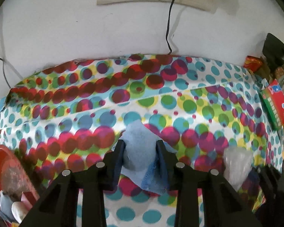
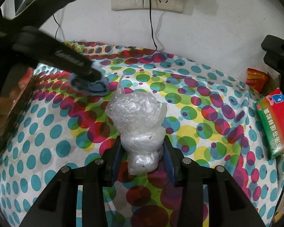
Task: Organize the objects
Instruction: 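Grasp the light blue sock with the left tool while the right tool lifts the plastic bag, then carry the light blue sock in the left tool into the red tray and release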
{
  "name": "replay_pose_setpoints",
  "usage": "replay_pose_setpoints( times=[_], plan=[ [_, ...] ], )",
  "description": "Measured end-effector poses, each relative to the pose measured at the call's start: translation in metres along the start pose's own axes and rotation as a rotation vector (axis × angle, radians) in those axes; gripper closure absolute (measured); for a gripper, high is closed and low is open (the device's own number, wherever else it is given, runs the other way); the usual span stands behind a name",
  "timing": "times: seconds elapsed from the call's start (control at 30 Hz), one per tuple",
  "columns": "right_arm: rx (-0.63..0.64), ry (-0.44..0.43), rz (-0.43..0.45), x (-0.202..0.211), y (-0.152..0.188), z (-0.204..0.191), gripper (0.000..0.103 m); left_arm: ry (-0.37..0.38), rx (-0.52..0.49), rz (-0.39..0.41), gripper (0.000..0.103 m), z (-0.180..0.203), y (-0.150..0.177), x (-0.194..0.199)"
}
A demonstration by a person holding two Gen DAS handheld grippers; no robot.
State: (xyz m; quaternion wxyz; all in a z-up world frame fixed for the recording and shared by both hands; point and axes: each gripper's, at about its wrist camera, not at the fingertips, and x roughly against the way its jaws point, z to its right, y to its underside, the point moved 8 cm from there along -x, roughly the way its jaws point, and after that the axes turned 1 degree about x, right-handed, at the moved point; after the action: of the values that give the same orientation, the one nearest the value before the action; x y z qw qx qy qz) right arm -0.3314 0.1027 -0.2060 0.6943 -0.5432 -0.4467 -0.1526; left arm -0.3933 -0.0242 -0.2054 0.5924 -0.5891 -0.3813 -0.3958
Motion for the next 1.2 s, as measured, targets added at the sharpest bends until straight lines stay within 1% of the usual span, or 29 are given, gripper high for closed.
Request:
replay_pose_setpoints(
  times=[0.4,0.7,1.2],
  plan=[
    [0.001,0.0,0.0,0.001,0.0,0.001,0.064,0.003,-0.017,-0.015,0.069,-0.013,0.032,0.043],
    [0.001,0.003,0.0,0.001,0.001,0.001,0.062,-0.011,-0.033,-0.003,0.069,-0.023,0.047,0.065],
    [0.001,0.005,-0.001,0.002,0.001,0.002,0.06,-0.071,0.007,0.022,0.069,-0.08,0.061,0.11]
  ],
)
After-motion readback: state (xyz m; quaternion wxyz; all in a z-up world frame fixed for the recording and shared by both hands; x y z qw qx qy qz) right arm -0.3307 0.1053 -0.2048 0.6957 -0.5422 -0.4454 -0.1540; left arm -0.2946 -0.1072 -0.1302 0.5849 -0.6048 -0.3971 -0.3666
